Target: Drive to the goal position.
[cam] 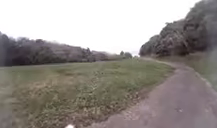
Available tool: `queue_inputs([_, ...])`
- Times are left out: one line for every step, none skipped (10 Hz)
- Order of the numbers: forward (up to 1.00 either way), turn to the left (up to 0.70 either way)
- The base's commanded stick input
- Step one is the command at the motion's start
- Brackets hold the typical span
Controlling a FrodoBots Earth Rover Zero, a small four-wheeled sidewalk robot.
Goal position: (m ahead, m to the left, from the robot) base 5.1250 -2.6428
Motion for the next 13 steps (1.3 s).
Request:
queue_inputs([0.00, -0.85])
queue_inputs([0.00, -0.04])
queue_inputs([0.00, 0.00])
queue_inputs([0.00, 0.00])
queue_inputs([0.00, 0.00])
queue_inputs([0.00, 0.00])
queue_inputs([0.00, 0.00])
queue_inputs([0.00, 0.00])
queue_inputs([0.00, 0.00])
queue_inputs([0.00, -0.17])
queue_inputs([0.00, -0.85])
queue_inputs([0.00, -0.85])
queue_inputs([0.00, -0.85])
